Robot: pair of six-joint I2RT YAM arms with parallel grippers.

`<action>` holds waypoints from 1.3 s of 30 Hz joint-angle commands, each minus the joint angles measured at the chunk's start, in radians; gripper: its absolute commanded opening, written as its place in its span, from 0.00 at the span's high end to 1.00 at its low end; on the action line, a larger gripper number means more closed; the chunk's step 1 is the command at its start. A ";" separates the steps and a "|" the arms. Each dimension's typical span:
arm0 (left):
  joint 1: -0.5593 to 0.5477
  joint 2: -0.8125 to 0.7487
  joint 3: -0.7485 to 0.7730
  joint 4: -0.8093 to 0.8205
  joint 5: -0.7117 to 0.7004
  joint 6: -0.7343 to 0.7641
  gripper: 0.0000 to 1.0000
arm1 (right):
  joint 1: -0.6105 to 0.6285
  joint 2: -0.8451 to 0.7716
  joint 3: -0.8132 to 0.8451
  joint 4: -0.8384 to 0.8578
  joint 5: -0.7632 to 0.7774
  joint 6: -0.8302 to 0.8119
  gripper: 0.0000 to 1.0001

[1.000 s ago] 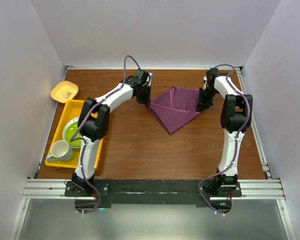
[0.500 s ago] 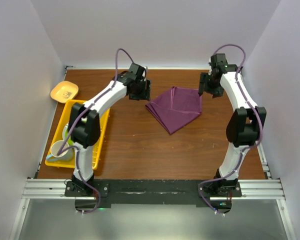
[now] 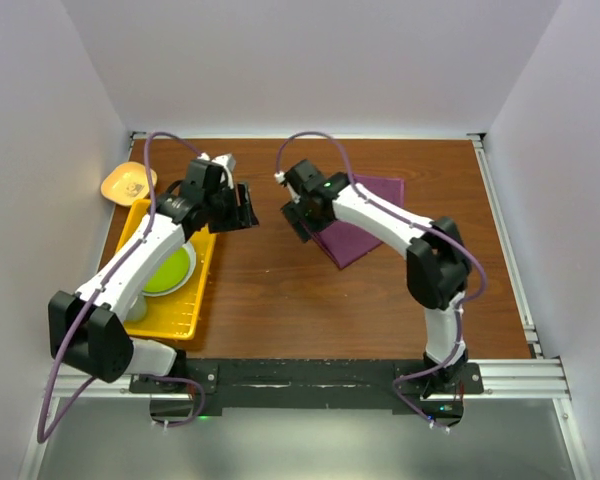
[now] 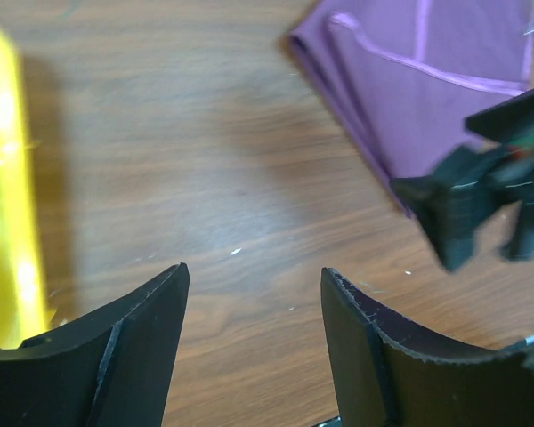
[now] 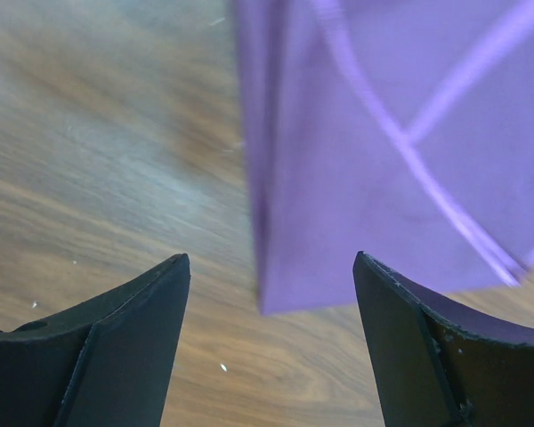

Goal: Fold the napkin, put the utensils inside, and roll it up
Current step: Fold the napkin, then roll the napkin with the utensil

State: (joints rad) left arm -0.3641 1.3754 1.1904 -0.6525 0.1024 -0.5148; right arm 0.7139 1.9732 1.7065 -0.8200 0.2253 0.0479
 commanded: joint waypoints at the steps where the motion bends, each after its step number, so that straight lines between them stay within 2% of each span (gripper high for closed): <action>1: 0.028 -0.061 -0.063 0.024 0.031 -0.036 0.34 | 0.032 0.050 -0.007 0.060 0.068 -0.032 0.23; 5: 0.036 -0.084 -0.115 0.033 0.046 -0.048 0.34 | 0.036 0.073 -0.036 0.123 0.042 -0.086 0.24; 13: 0.037 -0.075 -0.121 0.001 0.045 -0.047 0.35 | 0.029 0.125 -0.048 0.163 -0.010 -0.186 0.26; 18: 0.037 -0.056 -0.107 0.001 0.048 -0.050 0.35 | 0.004 0.154 -0.033 0.168 -0.066 -0.220 0.33; 26: 0.037 -0.039 -0.110 0.001 0.046 -0.051 0.35 | -0.051 0.156 -0.047 0.194 -0.129 -0.253 0.38; 31: 0.037 -0.015 -0.097 0.011 0.060 -0.063 0.35 | -0.074 0.182 -0.042 0.194 -0.181 -0.250 0.45; 35: 0.037 0.005 -0.092 0.024 0.080 -0.074 0.35 | -0.085 0.202 -0.051 0.208 -0.202 -0.243 0.47; 39: 0.037 0.040 -0.101 0.071 0.152 -0.117 0.34 | -0.106 0.233 -0.047 0.199 -0.222 -0.227 0.58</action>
State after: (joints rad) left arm -0.3340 1.3899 1.0691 -0.6506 0.1730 -0.5793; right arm 0.6247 2.1597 1.6604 -0.6403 0.0376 -0.1822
